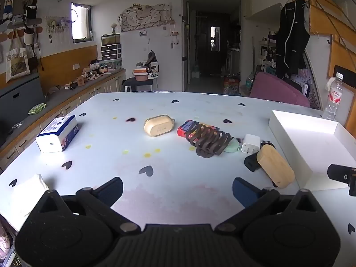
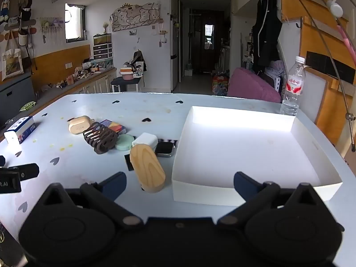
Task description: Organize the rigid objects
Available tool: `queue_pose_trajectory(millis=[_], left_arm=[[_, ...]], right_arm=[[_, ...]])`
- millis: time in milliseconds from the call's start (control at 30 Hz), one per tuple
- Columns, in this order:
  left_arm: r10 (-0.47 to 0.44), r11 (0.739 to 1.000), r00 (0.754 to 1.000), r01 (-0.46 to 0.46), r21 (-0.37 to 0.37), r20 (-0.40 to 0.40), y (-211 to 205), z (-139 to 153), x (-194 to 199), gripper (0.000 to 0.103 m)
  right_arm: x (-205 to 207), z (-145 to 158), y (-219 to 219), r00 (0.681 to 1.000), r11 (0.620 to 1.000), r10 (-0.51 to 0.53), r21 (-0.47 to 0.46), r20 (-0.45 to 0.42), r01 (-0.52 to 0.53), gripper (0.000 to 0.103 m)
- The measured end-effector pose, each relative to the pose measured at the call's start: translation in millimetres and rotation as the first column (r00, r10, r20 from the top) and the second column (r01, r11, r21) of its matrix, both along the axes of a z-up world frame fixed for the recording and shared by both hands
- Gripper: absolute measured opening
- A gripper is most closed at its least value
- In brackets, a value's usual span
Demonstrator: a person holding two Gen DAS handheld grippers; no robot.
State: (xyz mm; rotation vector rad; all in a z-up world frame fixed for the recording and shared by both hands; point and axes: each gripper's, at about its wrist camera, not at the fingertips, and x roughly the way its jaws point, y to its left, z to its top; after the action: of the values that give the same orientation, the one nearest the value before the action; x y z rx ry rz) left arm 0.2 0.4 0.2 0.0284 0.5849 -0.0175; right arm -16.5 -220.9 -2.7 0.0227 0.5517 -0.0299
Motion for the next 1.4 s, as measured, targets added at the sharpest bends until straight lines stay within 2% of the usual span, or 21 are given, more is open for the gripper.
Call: queue_pose_trajectory(millis=[1400], left_arm=[[0.001, 1.0, 1.0, -0.001, 0.005, -0.001, -0.2, 0.0, 0.0, 0.103]], right_arm=[[-2.1, 1.0, -1.4, 1.0, 1.0, -0.006, 0.012, 0.006, 0.006, 0.103]])
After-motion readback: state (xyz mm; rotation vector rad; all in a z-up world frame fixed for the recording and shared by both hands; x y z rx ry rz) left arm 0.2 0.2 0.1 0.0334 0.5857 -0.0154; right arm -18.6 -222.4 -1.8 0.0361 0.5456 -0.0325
